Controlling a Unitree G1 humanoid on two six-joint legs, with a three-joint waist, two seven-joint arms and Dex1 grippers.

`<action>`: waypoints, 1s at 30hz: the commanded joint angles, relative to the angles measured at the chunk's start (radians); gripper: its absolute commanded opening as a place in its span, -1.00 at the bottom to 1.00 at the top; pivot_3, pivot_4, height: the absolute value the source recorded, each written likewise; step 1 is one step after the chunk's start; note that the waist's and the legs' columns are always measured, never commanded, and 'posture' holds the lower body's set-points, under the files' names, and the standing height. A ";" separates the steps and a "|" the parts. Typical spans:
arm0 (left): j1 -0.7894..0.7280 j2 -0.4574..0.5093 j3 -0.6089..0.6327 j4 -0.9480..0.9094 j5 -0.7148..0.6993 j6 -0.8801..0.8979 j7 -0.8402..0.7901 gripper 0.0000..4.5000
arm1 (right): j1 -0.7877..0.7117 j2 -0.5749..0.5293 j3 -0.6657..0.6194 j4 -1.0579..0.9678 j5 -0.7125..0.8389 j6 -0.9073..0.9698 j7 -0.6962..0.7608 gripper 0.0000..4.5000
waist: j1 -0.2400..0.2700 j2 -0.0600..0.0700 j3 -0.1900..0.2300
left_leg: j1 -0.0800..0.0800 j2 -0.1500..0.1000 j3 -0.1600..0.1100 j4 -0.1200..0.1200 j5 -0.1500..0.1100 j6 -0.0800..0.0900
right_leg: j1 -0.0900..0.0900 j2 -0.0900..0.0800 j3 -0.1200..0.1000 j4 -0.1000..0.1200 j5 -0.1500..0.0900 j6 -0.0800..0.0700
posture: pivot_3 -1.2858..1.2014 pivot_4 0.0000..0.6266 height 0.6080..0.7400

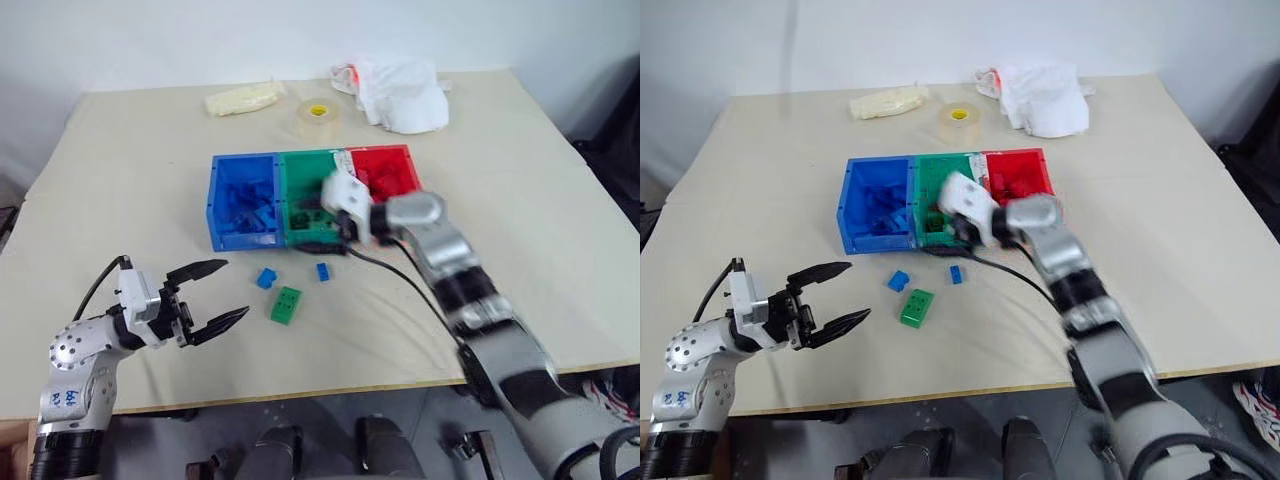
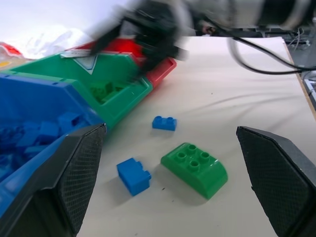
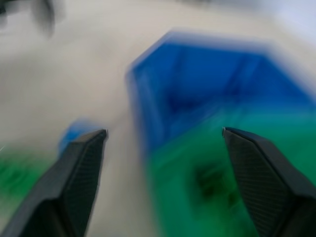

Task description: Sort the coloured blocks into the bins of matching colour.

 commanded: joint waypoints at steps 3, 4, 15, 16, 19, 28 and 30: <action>-0.015 0.002 0.002 0.009 -0.005 -0.011 -0.023 1.00 | 0.197 -0.200 -0.059 -0.443 0.095 0.282 0.031 0.73 | -0.002 0.000 0.000 | 0.000 0.001 0.002 0.000 0.000 0.000 | -0.001 0.000 0.001 -0.001 0.000 0.000 | 0.03 -0.52 1.00; -0.016 0.002 0.003 0.010 -0.006 -0.010 -0.025 1.00 | 0.232 -0.241 -0.081 -0.486 0.108 0.325 0.024 0.73 | 0.000 0.000 0.000 | 0.001 0.001 0.004 0.000 0.000 0.000 | -0.001 0.000 0.001 -0.003 0.000 0.000 | 0.03 -0.52 1.00; -0.033 0.003 -0.003 0.028 -0.006 -0.008 -0.039 1.00 | 0.419 -0.478 -0.177 -0.605 0.154 0.492 -0.017 0.88 | 0.033 0.000 0.000 | 0.001 0.001 0.007 0.002 -0.001 0.001 | 0.001 0.000 0.001 -0.006 0.000 -0.001 | 0.03 -0.52 1.00; -0.035 0.003 -0.003 0.028 -0.005 -0.008 -0.039 1.00 | 0.404 -0.466 -0.169 -0.600 0.152 0.499 -0.032 0.98 | 0.033 0.000 0.000 | 0.001 0.002 0.007 0.002 -0.001 0.001 | 0.001 0.000 0.001 -0.006 0.000 -0.001 | 0.03 -0.52 1.00; -0.032 0.002 0.000 0.023 -0.006 -0.007 -0.039 1.00 | 0.358 -0.410 -0.132 -0.586 0.153 0.466 -0.056 0.99 | 0.032 0.000 0.000 | 0.001 0.002 0.007 0.002 -0.001 0.001 | 0.001 0.000 0.001 -0.006 0.000 -0.001 | 0.03 -0.52 1.00; 0.015 -0.012 0.005 -0.036 -0.007 -0.011 -0.007 1.00 | 0.193 -0.193 0.025 -0.411 0.104 0.357 -0.095 0.99 | 0.023 0.000 0.000 | 0.001 0.001 0.006 0.001 -0.001 0.001 | 0.001 -0.001 0.001 -0.006 0.000 -0.001 | 0.03 -0.52 1.00; 0.028 -0.016 0.007 -0.049 -0.006 -0.010 0.005 1.00 | 0.169 -0.159 0.050 -0.362 0.093 0.322 -0.093 0.99 | 0.023 0.000 0.000 | 0.001 0.001 0.005 0.001 -0.001 0.001 | 0.001 -0.001 0.000 -0.006 0.000 -0.001 | 0.03 -0.52 1.00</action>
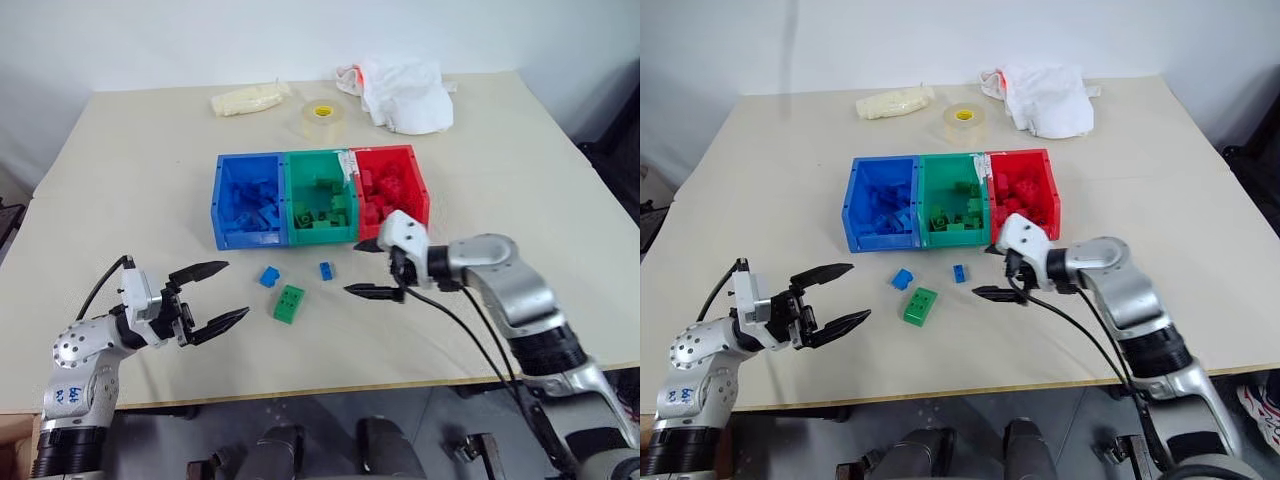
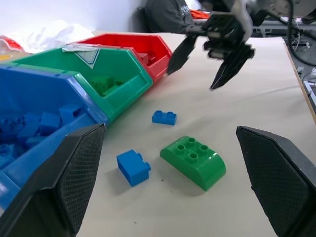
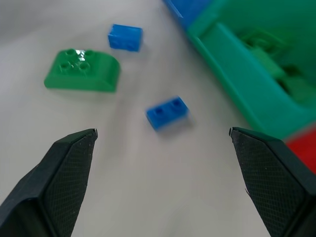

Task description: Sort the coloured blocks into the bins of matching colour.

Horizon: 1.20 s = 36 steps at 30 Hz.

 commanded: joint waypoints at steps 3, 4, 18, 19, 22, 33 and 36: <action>0.041 -0.009 0.018 -0.069 -0.006 -0.012 0.025 1.00 | -0.074 0.088 0.057 0.139 -0.039 -0.116 0.004 0.99 | -0.001 0.000 0.000 | 0.000 0.000 0.000 0.000 0.000 0.000 | 0.000 0.000 0.000 0.000 0.000 0.000 | 0.03 -0.52 1.00; 0.046 -0.010 0.018 -0.075 -0.006 -0.012 0.028 1.00 | -0.082 0.101 0.064 0.166 -0.045 -0.132 0.005 0.99 | -0.001 0.000 0.000 | 0.000 0.000 0.000 0.000 0.000 0.000 | 0.000 0.000 0.000 0.000 0.000 0.000 | 0.03 -0.52 1.00; 0.071 -0.005 0.027 -0.097 -0.008 -0.013 0.043 1.00 | -0.143 0.172 0.079 0.399 -0.125 -0.261 0.007 0.28 | -0.003 0.000 0.000 | 0.001 0.000 0.000 0.000 0.000 0.000 | 0.000 0.000 0.000 0.001 0.000 0.000 | 0.03 -0.52 1.00; 0.068 -0.004 0.027 -0.094 -0.009 -0.012 0.042 1.00 | -0.142 0.170 0.076 0.392 -0.125 -0.260 0.009 0.10 | -0.003 0.000 0.000 | 0.001 0.000 0.000 0.000 0.000 0.000 | 0.000 0.000 0.000 0.001 0.000 0.000 | 0.03 -0.52 1.00; 0.058 -0.003 0.026 -0.086 -0.008 -0.010 0.042 1.00 | -0.140 0.162 0.068 0.367 -0.122 -0.258 0.011 -0.34 | -0.003 0.000 0.000 | 0.001 0.000 0.000 0.000 0.000 0.000 | 0.000 0.001 0.000 0.001 0.000 0.000 | 0.03 -0.52 1.00; 0.013 -0.012 0.010 -0.051 0.001 -0.010 0.041 1.00 | -0.366 0.312 -0.015 0.391 -0.065 -0.225 -0.081 -0.35 | -0.010 0.000 0.000 | 0.001 0.001 0.000 0.000 0.000 -0.002 | -0.002 0.002 0.000 0.004 0.000 0.000 | 0.03 -0.52 1.00; -0.006 -0.018 0.003 -0.040 0.007 -0.016 0.043 1.00 | -0.491 0.401 -0.011 0.611 -0.120 -0.306 -0.183 -0.35 | -0.013 0.000 0.000 | 0.002 0.001 0.000 0.000 0.000 -0.002 | -0.001 0.002 0.000 0.005 0.000 -0.001 | 0.03 -0.52 1.00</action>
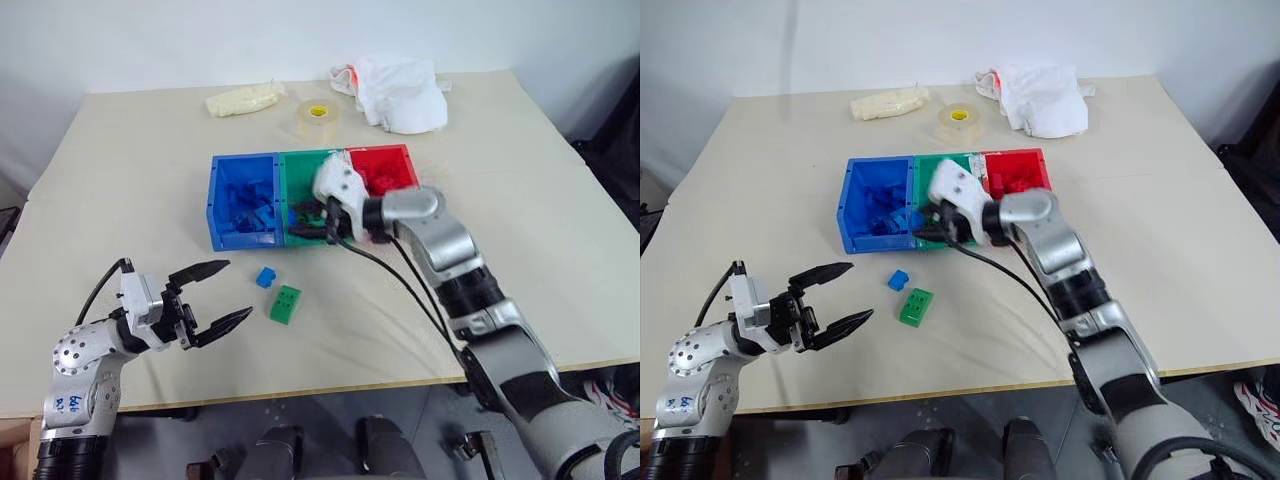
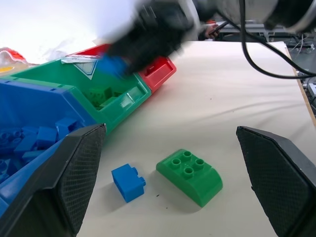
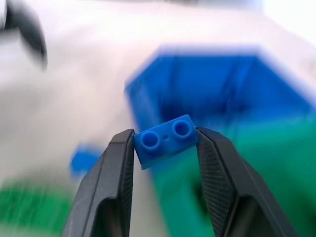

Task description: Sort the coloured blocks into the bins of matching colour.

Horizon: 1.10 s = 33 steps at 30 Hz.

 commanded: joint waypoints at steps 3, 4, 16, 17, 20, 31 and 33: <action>-0.025 -0.013 -0.009 -0.006 0.006 -0.017 0.007 1.00 | -0.155 0.112 -0.018 0.314 -0.065 -0.152 -0.134 -0.35 | -0.001 0.000 0.000 | 0.000 0.000 -0.001 0.000 0.000 0.000 | 0.000 0.000 0.000 0.001 0.000 0.000 | 0.03 -0.52 1.00; -0.026 -0.013 -0.010 -0.007 0.007 -0.017 0.008 1.00 | -0.170 0.121 -0.023 0.348 -0.068 -0.172 -0.141 -0.35 | -0.002 0.000 0.000 | 0.000 0.000 -0.001 0.000 0.000 0.000 | 0.000 0.000 -0.001 0.002 0.000 0.000 | 0.03 -0.52 1.00; -0.020 -0.018 -0.005 -0.007 0.006 -0.028 0.010 1.00 | -0.304 0.200 -0.098 0.608 -0.090 -0.351 -0.224 0.98 | -0.045 0.000 0.000 | 0.000 0.003 -0.003 -0.002 -0.001 -0.002 | 0.000 0.008 0.000 0.003 0.000 -0.001 | 0.03 -0.52 1.00; -0.023 -0.018 -0.006 -0.004 0.007 -0.028 0.009 1.00 | -0.302 0.195 -0.103 0.603 -0.088 -0.358 -0.215 0.98 | -0.045 0.000 0.000 | 0.000 0.003 -0.002 -0.002 -0.001 -0.002 | 0.000 0.007 0.000 0.003 0.000 -0.001 | 0.03 -0.52 1.00; -0.036 -0.020 -0.014 0.005 0.007 -0.027 0.005 1.00 | -0.289 0.178 -0.122 0.564 -0.069 -0.364 -0.179 0.98 | -0.046 0.000 0.000 | 0.000 0.003 -0.002 -0.002 -0.001 -0.002 | 0.000 0.008 0.000 0.003 0.000 -0.001 | 0.03 -0.52 1.00; -0.021 -0.001 -0.004 0.026 0.004 -0.026 -0.024 1.00 | 0.195 -0.175 -0.090 -0.214 0.126 -0.091 0.334 0.98 | -0.024 0.000 0.000 | -0.001 0.003 -0.002 0.001 -0.002 -0.001 | 0.001 0.007 0.000 0.002 0.000 -0.001 | 0.03 -0.52 1.00; 0.000 0.009 0.008 0.020 0.002 -0.022 -0.028 1.00 | 0.291 -0.269 -0.099 -0.319 0.166 -0.064 0.398 0.98 | -0.017 0.000 0.000 | -0.001 0.004 -0.002 0.000 -0.002 -0.002 | 0.001 0.006 0.000 0.000 0.000 -0.001 | 0.03 -0.52 1.00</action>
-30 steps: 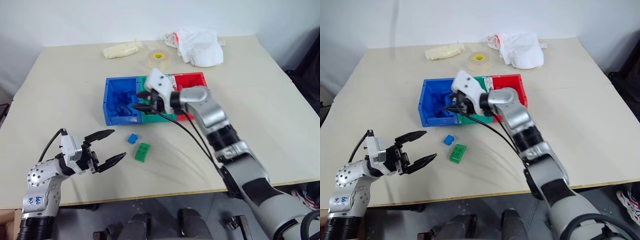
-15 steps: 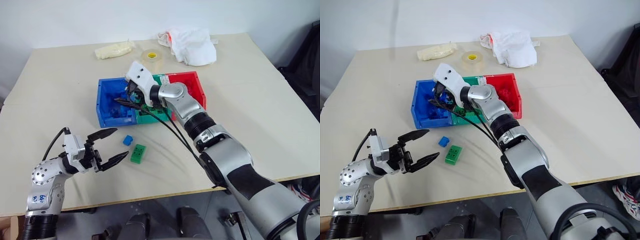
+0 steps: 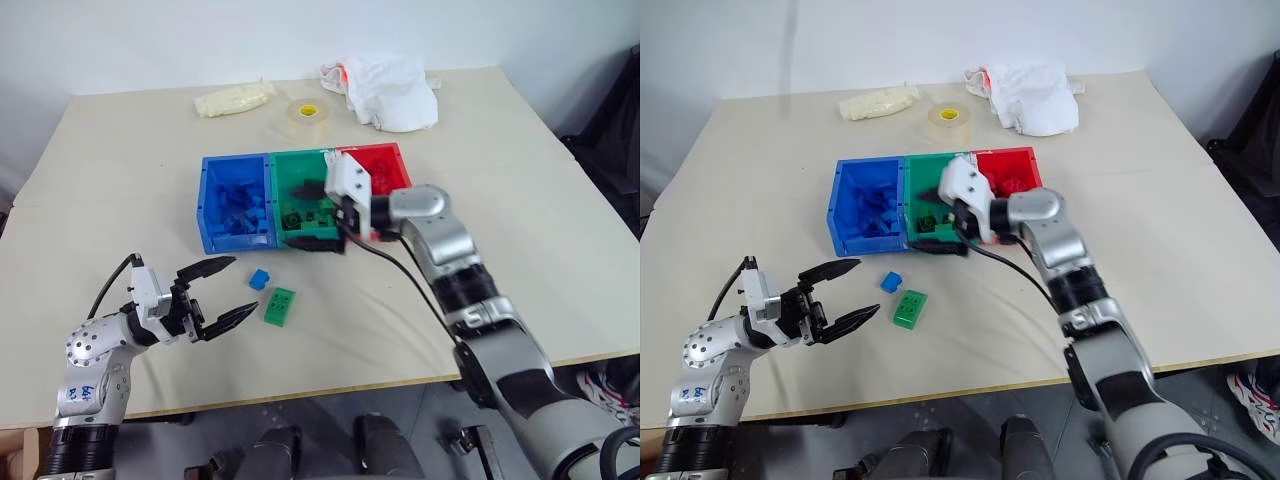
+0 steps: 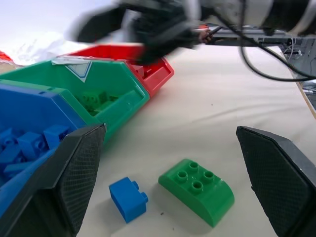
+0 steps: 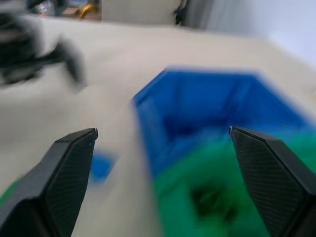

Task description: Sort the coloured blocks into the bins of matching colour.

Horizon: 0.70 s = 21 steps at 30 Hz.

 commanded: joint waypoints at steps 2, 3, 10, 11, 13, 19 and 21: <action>0.064 0.038 0.047 -0.032 -0.007 -0.005 -0.011 1.00 | 0.147 -0.165 -0.037 -0.208 0.094 0.044 0.137 0.98 | 0.002 0.000 0.000 | 0.000 0.000 0.001 0.000 0.000 0.000 | 0.000 0.000 0.001 -0.001 0.000 0.000 | 0.03 -0.52 1.00; 0.102 0.053 0.056 -0.049 0.000 -0.005 -0.016 1.00 | 0.197 -0.211 -0.058 -0.226 0.119 0.037 0.171 0.98 | 0.003 0.000 0.000 | 0.000 0.001 0.002 0.000 0.000 0.000 | 0.000 0.000 0.001 -0.003 0.000 0.000 | 0.03 -0.52 1.00; 0.293 0.092 0.143 -0.178 -0.019 0.018 0.023 1.00 | 0.290 -0.361 -0.088 -0.213 0.150 0.021 0.235 0.98 | 0.018 0.000 0.000 | 0.001 0.005 0.007 0.001 -0.001 0.000 | 0.000 0.002 0.003 -0.006 0.001 -0.004 | 0.03 -0.52 1.00; 0.341 0.094 0.170 -0.215 -0.020 0.030 0.037 1.00 | 0.287 -0.368 -0.090 -0.196 0.148 0.014 0.242 0.98 | 0.020 0.000 0.000 | 0.002 0.006 0.008 0.001 -0.001 0.000 | 0.001 0.003 0.003 -0.007 0.001 -0.005 | 0.03 -0.52 1.00; 0.433 0.098 0.214 -0.280 -0.031 0.066 0.054 1.00 | 0.277 -0.374 -0.088 -0.168 0.144 0.002 0.251 0.98 | 0.026 0.001 0.000 | 0.002 0.007 0.010 0.000 -0.002 0.000 | 0.001 0.003 0.005 -0.008 0.002 -0.005 | 0.03 -0.52 1.00; 0.643 0.068 0.278 -0.429 -0.023 0.099 0.098 1.00 | 0.228 -0.354 -0.077 -0.097 0.139 -0.007 0.234 0.98 | 0.036 0.000 0.001 | 0.001 0.008 0.011 -0.001 -0.003 0.001 | 0.003 0.003 0.011 -0.015 0.002 -0.005 | 0.03 -0.52 1.00; 0.657 0.056 0.270 -0.472 -0.008 0.112 0.141 1.00 | 0.219 -0.344 -0.072 -0.087 0.136 -0.009 0.230 0.98 | 0.048 0.001 0.001 | 0.001 0.008 0.011 -0.001 -0.003 0.001 | 0.003 0.003 0.012 -0.016 0.002 -0.005 | 0.03 -0.52 1.00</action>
